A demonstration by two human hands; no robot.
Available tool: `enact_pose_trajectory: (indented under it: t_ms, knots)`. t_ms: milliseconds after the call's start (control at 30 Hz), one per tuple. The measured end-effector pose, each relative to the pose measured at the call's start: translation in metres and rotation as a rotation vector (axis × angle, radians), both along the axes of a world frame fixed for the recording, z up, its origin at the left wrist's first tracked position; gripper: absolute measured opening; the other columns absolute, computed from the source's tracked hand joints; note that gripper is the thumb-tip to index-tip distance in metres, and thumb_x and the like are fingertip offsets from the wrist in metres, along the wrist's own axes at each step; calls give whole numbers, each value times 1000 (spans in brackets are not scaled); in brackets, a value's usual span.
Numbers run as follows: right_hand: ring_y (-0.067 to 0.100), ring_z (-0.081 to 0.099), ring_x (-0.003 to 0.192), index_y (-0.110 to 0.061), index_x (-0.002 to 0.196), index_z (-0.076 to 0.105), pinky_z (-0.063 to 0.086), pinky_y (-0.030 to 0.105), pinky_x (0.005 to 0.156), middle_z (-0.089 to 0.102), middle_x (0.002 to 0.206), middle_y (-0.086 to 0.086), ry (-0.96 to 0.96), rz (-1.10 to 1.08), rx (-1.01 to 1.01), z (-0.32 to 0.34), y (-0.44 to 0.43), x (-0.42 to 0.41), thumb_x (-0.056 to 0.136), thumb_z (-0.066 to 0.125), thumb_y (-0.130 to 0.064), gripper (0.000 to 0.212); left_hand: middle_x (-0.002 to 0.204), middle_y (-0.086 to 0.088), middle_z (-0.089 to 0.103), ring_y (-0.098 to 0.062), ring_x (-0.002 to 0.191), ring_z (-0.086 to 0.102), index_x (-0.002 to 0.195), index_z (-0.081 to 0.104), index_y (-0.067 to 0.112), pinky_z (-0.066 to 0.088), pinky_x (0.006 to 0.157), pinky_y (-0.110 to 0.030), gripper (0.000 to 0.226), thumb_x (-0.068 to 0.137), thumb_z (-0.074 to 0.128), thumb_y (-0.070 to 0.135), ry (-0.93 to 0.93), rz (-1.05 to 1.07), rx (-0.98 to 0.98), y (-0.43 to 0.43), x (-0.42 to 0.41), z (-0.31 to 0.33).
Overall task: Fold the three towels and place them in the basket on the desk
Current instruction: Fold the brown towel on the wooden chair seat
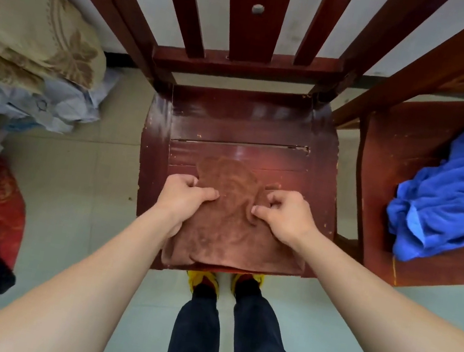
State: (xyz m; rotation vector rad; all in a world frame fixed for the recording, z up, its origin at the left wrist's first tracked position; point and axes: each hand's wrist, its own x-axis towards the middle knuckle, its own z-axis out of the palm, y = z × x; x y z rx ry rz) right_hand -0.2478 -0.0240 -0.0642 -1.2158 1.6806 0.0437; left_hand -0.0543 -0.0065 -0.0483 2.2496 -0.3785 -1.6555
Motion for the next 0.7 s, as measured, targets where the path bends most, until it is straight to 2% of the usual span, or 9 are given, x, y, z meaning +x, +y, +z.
enact_pose_trajectory:
  t_ms: [133,200,267,333,433,500,567,633,700]
  knots:
    - [3,50,68,-24,92,57,42,28,62,55,85,-8,-61,-139,-495,33,0,-3,90,61,-29,6,73,-5,68,-22,67,66,70,57,14,58,70,-41,20,76,73,3,-52,149,-255,-8,10,18]
    - [2,51,71,-26,94,52,42,23,61,53,89,-10,-70,-106,-544,44,6,-6,92,59,-31,9,72,0,66,-17,68,63,69,54,15,54,69,-36,22,79,74,12,-220,-11,-388,-3,10,25]
    - [4,53,66,-29,94,46,39,25,56,55,78,-11,11,-26,-423,41,13,-11,91,60,-28,14,75,3,66,-16,74,63,75,56,14,52,72,-37,23,78,75,27,-308,-214,-420,7,5,26]
    - [14,60,69,-31,96,46,47,33,61,59,75,-9,72,28,-128,27,18,-19,86,66,-26,23,84,5,67,-17,85,63,80,56,19,51,84,-42,42,73,70,58,-192,-295,-227,20,2,13]
    - [15,61,91,-26,106,55,48,36,85,64,96,-8,-129,-248,320,21,8,-24,79,74,-43,38,98,-2,72,-28,100,64,95,64,25,41,101,-54,71,69,44,87,111,8,153,20,9,-6]
    - [15,60,100,-23,111,61,44,37,97,66,102,-7,-317,-492,518,17,-2,-25,81,70,-50,42,98,-11,74,-32,95,68,106,67,15,48,96,-50,55,82,58,63,268,229,226,17,16,-16]
    - [25,68,100,-11,119,64,49,43,99,73,105,7,-419,-628,563,8,-9,-26,83,72,-35,44,98,-14,74,-31,94,69,108,70,8,51,95,-47,36,80,73,31,338,174,233,11,16,-11]
    - [28,70,97,-4,121,61,52,46,95,73,104,14,-413,-685,433,7,-14,-23,82,73,-17,43,101,-17,73,-31,91,69,100,70,8,51,95,-46,23,77,72,11,374,174,154,5,15,-4]
    - [22,70,92,-10,109,63,55,36,88,72,99,7,-286,-650,94,14,-22,-23,82,73,-14,30,103,-20,70,-31,89,67,98,67,7,52,91,-44,26,74,65,-3,375,275,-29,-6,20,2]
